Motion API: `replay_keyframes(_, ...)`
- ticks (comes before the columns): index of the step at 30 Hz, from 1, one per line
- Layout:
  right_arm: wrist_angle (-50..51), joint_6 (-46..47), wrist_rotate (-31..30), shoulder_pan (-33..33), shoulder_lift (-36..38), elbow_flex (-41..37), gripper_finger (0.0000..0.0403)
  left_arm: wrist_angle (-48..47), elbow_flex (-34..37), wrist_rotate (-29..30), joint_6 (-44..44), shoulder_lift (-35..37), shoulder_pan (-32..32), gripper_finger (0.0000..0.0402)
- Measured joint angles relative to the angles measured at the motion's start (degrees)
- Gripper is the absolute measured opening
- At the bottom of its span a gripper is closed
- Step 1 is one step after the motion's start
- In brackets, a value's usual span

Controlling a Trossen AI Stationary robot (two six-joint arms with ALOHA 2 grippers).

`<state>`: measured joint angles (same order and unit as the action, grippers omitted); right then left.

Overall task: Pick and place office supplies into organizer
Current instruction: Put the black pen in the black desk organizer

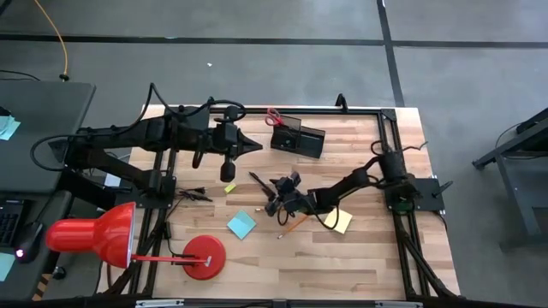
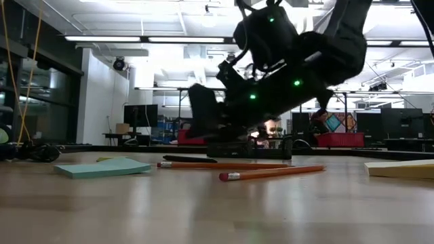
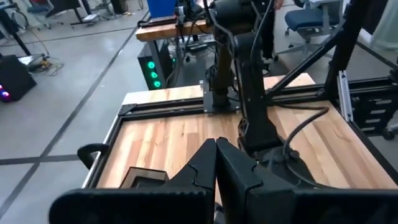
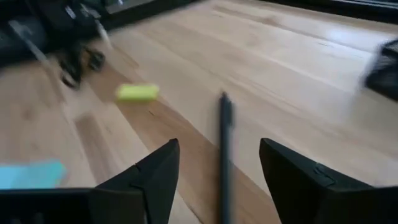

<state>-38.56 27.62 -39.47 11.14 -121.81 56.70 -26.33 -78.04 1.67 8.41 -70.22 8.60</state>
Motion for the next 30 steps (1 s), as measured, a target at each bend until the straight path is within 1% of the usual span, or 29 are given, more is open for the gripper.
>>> replay_keyframes(5,-6.2,0.4,1.9,0.0,-4.2,0.3,0.0201,-1.6,0.0,-0.7,0.2,0.0,0.0,0.0001)
replay_keyframes(7,-7.9,0.4,1.6,0.0,-5.1,0.6,0.02,-1.8,0.0,-0.6,0.2,0.0,0.0,0.0001)
replay_keyframes(12,-7.9,-2.8,-0.8,0.0,-6.4,0.9,0.0201,-2.8,0.0,-1.2,-0.1,0.0,0.0,0.0001)
replay_keyframes(17,-7.4,-5.7,-1.0,-1.1,-6.4,1.0,0.0195,-2.7,0.0,-1.3,-0.1,0.0,0.0,0.0001)
replay_keyframes(20,-7.8,-6.5,2.0,-2.1,-6.4,1.0,0.019,-2.7,0.0,-1.3,-0.1,0.0,0.0,0.0001)
replay_keyframes(23,-6.0,-4.7,5.1,-3.0,-6.4,1.0,0.0185,-2.7,0.0,-1.3,-0.2,0.0,0.0,0.0001)
replay_keyframes(28,-2.5,-0.7,6.7,-4.0,-6.1,1.1,0.0185,-2.7,0.0,-1.3,-0.2,0.0,0.0,0.0001)
replay_keyframes(30,-2.1,-1.2,6.9,-4.0,-6.1,1.1,0.0186,-2.7,0.0,-1.3,-0.2,0.0,0.0,0.0001)
